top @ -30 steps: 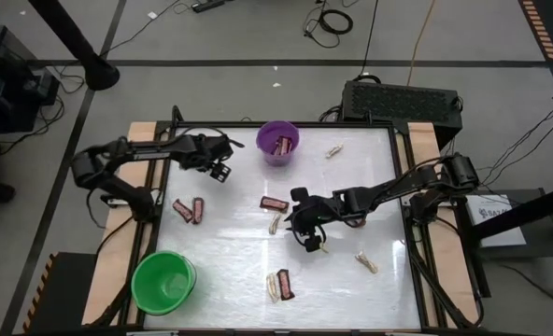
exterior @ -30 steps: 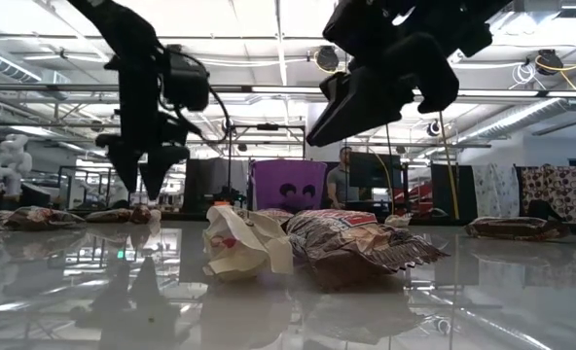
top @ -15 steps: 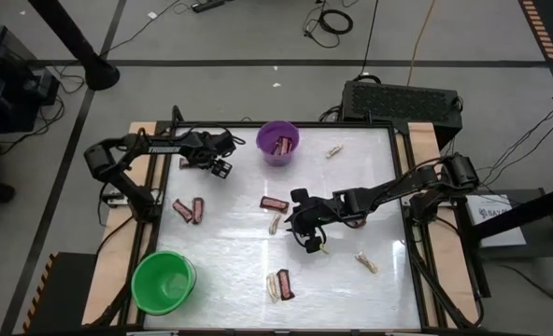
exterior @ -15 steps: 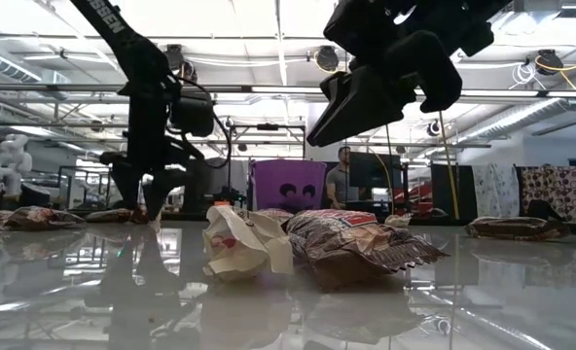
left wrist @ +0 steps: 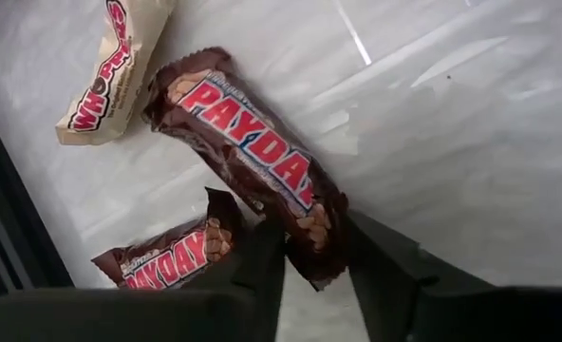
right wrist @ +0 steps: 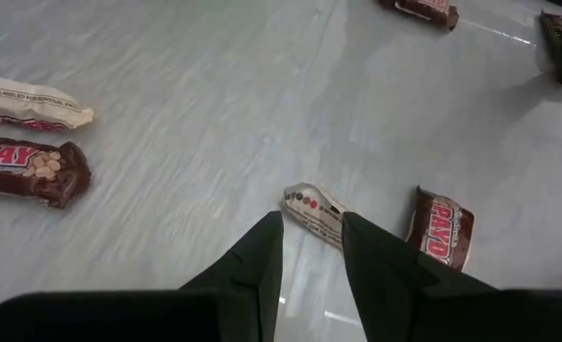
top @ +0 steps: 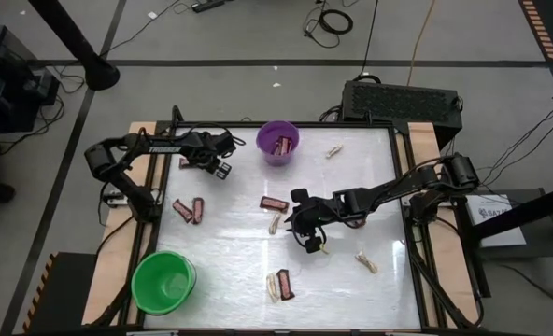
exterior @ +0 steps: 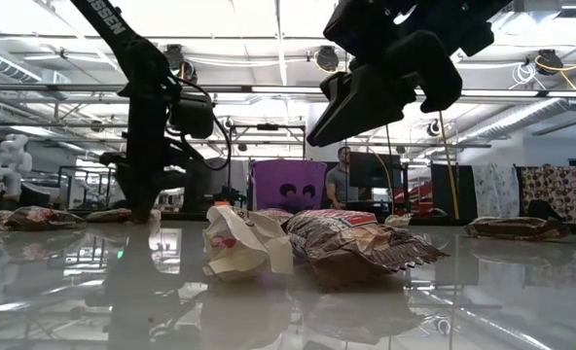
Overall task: Sort candy by brand, put in halloween buckets
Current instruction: Put the brown chocolate into the purple bucket
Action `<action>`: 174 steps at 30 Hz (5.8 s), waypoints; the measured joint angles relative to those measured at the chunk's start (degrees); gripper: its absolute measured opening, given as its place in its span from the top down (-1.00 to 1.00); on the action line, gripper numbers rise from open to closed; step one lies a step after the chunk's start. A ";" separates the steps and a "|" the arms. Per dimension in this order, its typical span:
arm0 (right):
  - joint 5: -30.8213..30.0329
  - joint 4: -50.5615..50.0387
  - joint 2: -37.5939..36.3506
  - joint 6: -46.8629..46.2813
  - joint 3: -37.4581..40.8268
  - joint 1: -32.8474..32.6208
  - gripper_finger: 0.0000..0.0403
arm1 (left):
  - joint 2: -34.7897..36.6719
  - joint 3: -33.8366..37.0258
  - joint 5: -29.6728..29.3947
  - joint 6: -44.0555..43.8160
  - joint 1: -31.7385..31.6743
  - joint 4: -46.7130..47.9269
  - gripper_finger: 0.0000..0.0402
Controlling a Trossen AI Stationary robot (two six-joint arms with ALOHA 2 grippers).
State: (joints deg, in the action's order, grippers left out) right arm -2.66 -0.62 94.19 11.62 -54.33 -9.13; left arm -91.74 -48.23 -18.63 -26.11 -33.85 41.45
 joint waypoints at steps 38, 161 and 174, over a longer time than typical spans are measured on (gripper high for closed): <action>-3.58 5.02 0.07 0.00 -0.07 0.02 0.48 | 7.78 -17.38 5.25 12.19 19.37 -11.62 0.89; -3.21 16.63 4.83 -0.38 -0.11 -0.61 0.48 | -2.86 0.75 22.62 -2.93 20.00 16.32 0.10; -3.23 16.63 4.83 -0.26 -0.11 -0.61 0.48 | -2.74 -2.97 18.34 1.51 20.47 15.57 0.88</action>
State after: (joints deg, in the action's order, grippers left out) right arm -5.89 16.01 99.02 11.35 -54.43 -9.74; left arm -94.48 -51.20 -0.30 -24.60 -13.37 57.02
